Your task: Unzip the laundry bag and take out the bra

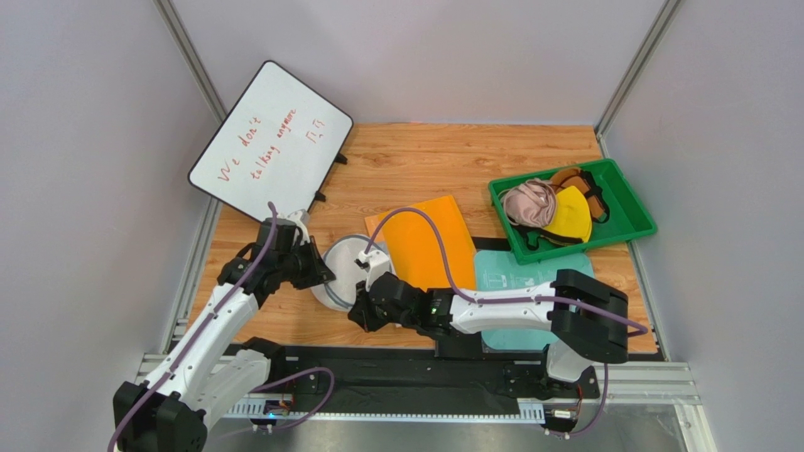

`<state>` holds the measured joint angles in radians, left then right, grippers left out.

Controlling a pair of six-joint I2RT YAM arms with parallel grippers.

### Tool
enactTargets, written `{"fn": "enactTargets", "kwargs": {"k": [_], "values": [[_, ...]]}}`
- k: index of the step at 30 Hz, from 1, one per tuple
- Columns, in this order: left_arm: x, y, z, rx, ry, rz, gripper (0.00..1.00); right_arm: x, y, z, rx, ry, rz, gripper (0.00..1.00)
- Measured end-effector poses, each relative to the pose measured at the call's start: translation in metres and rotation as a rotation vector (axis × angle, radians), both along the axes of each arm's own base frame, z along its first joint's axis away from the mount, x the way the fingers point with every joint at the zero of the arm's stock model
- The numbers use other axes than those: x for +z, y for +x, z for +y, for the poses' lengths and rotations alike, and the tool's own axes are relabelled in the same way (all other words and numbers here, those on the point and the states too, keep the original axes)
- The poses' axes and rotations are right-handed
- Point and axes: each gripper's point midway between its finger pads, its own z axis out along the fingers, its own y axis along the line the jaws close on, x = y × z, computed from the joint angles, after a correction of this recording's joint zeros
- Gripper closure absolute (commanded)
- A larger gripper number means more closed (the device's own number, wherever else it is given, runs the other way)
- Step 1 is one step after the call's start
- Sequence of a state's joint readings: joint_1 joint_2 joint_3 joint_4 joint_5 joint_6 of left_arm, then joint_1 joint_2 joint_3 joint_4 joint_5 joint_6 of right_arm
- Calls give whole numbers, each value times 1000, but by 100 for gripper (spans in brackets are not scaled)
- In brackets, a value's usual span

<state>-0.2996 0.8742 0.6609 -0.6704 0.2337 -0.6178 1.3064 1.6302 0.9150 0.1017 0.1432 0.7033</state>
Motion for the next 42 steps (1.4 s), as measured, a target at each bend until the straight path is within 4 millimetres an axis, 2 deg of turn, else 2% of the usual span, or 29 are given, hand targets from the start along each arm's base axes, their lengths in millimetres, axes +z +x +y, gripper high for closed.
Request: {"fn": "enactTargets", "kwargs": {"k": [5, 6, 8, 9, 12, 16, 22, 25, 26, 28, 29, 31, 32, 33, 42], "values": [[2, 3, -1, -5, 3, -4, 99, 4, 4, -9, -22, 1, -10, 100], [3, 3, -1, -6, 3, -7, 84, 6, 6, -10, -27, 2, -13, 100], [5, 5, -1, -14, 6, -18, 62, 7, 7, -11, -31, 4, -16, 100], [5, 5, -1, -17, 9, -21, 45, 8, 7, -11, -32, 4, -16, 100], [7, 6, 1, -18, 18, -30, 32, 6, 7, -12, -33, -5, -16, 100], [13, 3, 2, -17, 14, -52, 32, 8, 7, -11, -31, -10, -16, 100], [19, -4, 3, -14, -7, -86, 35, 28, 11, 7, -16, 35, -31, 100], [14, -10, 4, -10, -9, -72, 42, 33, 11, 14, -5, 48, -32, 100], [12, -11, 5, -9, -7, -66, 55, 34, 11, 16, -2, 50, -31, 100], [9, -13, 5, -5, -7, -54, 70, 34, 10, 19, 4, 51, -28, 100], [9, -13, 6, -3, -5, -53, 82, 33, 10, 20, 8, 49, -25, 100], [9, -13, 6, 1, -4, -54, 95, 29, 9, 20, 12, 42, -20, 100], [9, -13, 6, 4, -4, -53, 98, 29, 8, 20, 14, 40, -19, 100], [9, -12, 6, 9, -5, -51, 100, 28, 8, 20, 14, 39, -18, 100], [3, -11, 6, 19, 2, -22, 100, 18, 7, 12, 8, 20, -15, 100]]}}
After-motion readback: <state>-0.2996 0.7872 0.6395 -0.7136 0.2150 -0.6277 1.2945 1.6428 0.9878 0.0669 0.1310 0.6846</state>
